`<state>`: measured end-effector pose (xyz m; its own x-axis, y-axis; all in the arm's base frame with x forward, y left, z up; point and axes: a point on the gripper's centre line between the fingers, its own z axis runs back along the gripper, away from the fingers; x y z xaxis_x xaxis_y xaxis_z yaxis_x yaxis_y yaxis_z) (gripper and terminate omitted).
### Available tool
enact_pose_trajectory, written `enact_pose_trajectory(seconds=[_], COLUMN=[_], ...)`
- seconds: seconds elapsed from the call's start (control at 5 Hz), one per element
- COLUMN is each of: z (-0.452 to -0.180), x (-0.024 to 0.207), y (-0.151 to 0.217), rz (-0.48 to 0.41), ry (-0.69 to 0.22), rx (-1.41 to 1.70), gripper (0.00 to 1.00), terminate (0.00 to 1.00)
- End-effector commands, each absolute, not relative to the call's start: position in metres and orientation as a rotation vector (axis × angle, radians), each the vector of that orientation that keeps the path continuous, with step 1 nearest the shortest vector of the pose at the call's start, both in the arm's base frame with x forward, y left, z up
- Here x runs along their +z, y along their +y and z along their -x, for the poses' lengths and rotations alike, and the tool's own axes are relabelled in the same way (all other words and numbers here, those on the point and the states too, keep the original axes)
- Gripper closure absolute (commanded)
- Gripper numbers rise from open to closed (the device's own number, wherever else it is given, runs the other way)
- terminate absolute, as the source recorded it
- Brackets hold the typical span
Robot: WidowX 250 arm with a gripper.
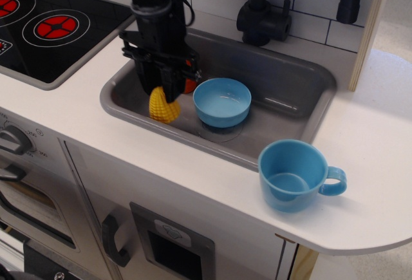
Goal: Take corn out of bowl sink
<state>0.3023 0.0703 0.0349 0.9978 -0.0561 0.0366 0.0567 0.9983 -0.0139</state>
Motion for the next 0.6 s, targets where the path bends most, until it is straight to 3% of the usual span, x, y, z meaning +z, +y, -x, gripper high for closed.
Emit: enact_pose_trajectory(seconds=[0.0,0.2,0.4], z=[-0.3062,-0.3049,-0.3039], x=[0.0214,0.0156,0.0166], y=[0.0733,0.0728,0.0719], rz=[0.002,-0.011,-0.008], ry=[-0.131,-0.114,-0.077], rx=[-0.043,-0.045,-0.042], gripper=[1.00,1.00,0.00], terminate=[0.00,0.00,0.00])
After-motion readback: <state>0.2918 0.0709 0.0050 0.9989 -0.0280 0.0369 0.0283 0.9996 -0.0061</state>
